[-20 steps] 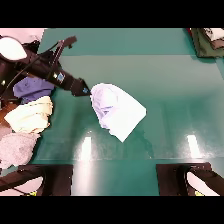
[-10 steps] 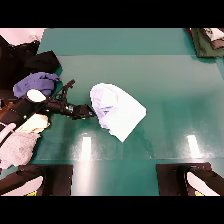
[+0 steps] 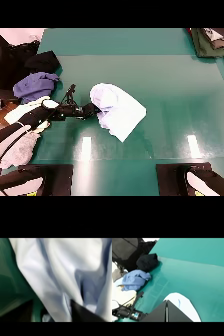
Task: Fold the shirts.
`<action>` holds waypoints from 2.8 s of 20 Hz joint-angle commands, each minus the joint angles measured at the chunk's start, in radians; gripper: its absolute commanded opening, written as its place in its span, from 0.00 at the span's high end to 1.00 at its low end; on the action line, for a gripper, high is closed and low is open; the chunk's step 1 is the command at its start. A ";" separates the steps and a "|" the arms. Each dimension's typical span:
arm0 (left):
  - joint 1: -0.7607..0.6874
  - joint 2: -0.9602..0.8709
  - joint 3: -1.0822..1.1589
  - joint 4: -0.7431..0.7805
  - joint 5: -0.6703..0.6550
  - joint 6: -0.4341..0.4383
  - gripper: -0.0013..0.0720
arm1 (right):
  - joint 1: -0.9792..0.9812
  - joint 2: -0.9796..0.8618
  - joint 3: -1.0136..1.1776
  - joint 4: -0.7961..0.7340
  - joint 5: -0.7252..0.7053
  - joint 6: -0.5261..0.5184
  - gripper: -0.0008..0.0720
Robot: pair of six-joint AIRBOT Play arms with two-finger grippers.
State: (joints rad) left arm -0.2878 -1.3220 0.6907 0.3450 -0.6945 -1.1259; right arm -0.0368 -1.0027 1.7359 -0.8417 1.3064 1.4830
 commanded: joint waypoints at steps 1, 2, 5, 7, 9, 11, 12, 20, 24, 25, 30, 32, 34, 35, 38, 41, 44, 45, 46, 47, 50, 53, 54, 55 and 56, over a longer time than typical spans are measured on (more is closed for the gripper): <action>-0.018 -0.016 0.011 -0.050 0.088 0.008 0.95 | 0.000 0.000 0.001 -0.005 0.053 0.000 0.96; -0.018 -0.016 0.025 -0.050 0.087 0.008 0.94 | 0.000 0.000 0.000 -0.033 0.077 0.001 0.96; -0.009 -0.006 0.128 0.037 -0.016 0.008 0.95 | 0.000 0.023 -0.091 -0.163 0.140 0.064 0.96; -0.010 0.029 0.216 0.180 -0.081 -0.001 0.95 | 0.000 0.070 -0.272 -0.260 0.146 0.092 0.96; -0.010 0.067 0.300 0.304 -0.140 -0.012 0.95 | 0.000 0.112 -0.497 -0.291 0.101 0.127 0.95; -0.010 0.093 0.354 0.360 -0.192 -0.011 0.95 | 0.001 0.134 -0.754 -0.245 -0.008 0.128 0.53; -0.010 0.095 0.370 0.366 -0.215 -0.011 0.95 | 0.002 0.129 -0.859 -0.209 -0.058 0.126 0.21; -0.010 0.095 0.374 0.384 -0.277 -0.030 0.95 | 0.081 -0.113 -1.094 -0.018 -0.369 0.034 0.30; -0.010 0.095 0.374 0.386 -0.293 -0.031 0.95 | 0.156 -0.264 -0.980 -0.026 -0.416 0.033 0.30; -0.010 0.095 0.374 0.386 -0.301 -0.030 0.95 | 0.167 -0.300 -0.946 -0.026 -0.422 0.033 0.31; -0.010 0.095 0.374 0.389 -0.320 -0.030 0.95 | 0.170 -0.396 -0.839 -0.026 -0.422 0.034 0.38; -0.010 0.095 0.374 0.389 -0.320 -0.030 0.94 | 0.181 -0.412 -0.824 -0.027 -0.428 0.033 0.55; -0.010 0.095 0.374 0.389 -0.321 -0.030 0.94 | 0.198 -0.417 -0.826 -0.026 -0.447 0.021 0.70; -0.010 0.095 0.374 0.390 -0.324 -0.029 0.94 | 0.210 -0.417 -0.824 -0.026 -0.450 -0.008 0.96; -0.007 0.095 0.398 0.512 -0.364 -0.077 0.95 | 0.209 -0.381 -0.805 -0.135 -0.369 -0.003 0.96; 0.024 0.095 0.442 0.651 -0.361 -0.142 0.95 | 0.159 -0.245 -0.806 -0.322 -0.262 0.038 0.96; 0.043 0.091 0.507 0.657 -0.326 -0.143 0.95 | 0.065 -0.094 -0.806 -0.411 -0.149 0.043 0.96; 0.041 0.082 0.525 0.646 -0.324 -0.142 0.95 | 0.028 -0.049 -0.806 -0.410 -0.119 0.043 0.96; 0.040 0.066 0.538 0.641 -0.325 -0.142 0.94 | -0.007 -0.008 -0.806 -0.410 -0.099 0.043 0.96; 0.040 0.050 0.542 0.623 -0.324 -0.142 0.95 | -0.032 0.026 -0.807 -0.407 -0.092 0.043 0.96; 0.043 0.015 0.542 0.633 -0.328 -0.139 0.60 | -0.060 0.109 -0.808 -0.408 -0.089 0.043 0.96; 0.132 0.025 0.583 0.744 -0.496 -0.159 0.26 | -0.060 0.143 -0.808 -0.408 -0.065 0.043 0.96; 0.182 0.031 0.584 0.753 -0.555 -0.159 0.26 | -0.060 0.144 -0.808 -0.408 -0.056 0.043 0.96; 0.240 0.031 0.582 0.750 -0.603 -0.158 0.26 | -0.058 0.142 -0.808 -0.408 -0.048 0.043 0.96; 0.291 0.031 0.565 0.746 -0.616 -0.156 0.26 | -0.058 0.137 -0.808 -0.406 -0.045 0.043 0.96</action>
State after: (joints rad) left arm -0.1089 -1.2922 1.2575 1.0569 -1.1831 -1.2785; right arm -0.0898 -0.8810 0.9279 -1.2457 1.2350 1.5253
